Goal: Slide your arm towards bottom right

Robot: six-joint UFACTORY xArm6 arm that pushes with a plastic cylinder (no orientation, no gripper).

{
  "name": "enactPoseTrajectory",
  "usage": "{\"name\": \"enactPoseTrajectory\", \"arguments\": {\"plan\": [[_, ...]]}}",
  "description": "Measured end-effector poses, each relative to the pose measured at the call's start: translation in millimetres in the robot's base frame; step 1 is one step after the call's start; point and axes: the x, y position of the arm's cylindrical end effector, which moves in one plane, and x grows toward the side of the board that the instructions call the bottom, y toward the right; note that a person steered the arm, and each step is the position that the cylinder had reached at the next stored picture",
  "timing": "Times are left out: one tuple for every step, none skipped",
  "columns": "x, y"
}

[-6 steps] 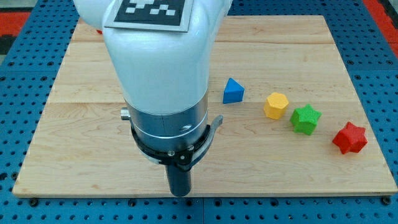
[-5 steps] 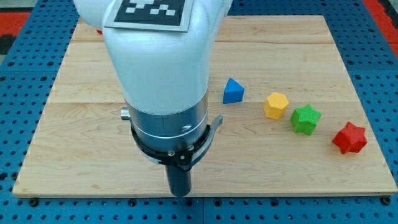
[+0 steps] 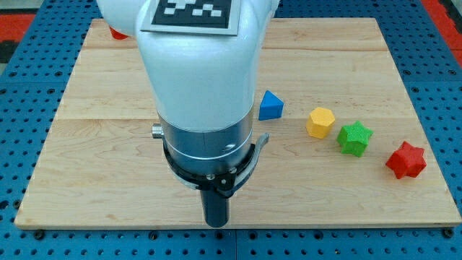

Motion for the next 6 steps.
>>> {"name": "enactPoseTrajectory", "arguments": {"plan": [[0, 0], [0, 1], [0, 3], [0, 8], [0, 18], [0, 33]]}}
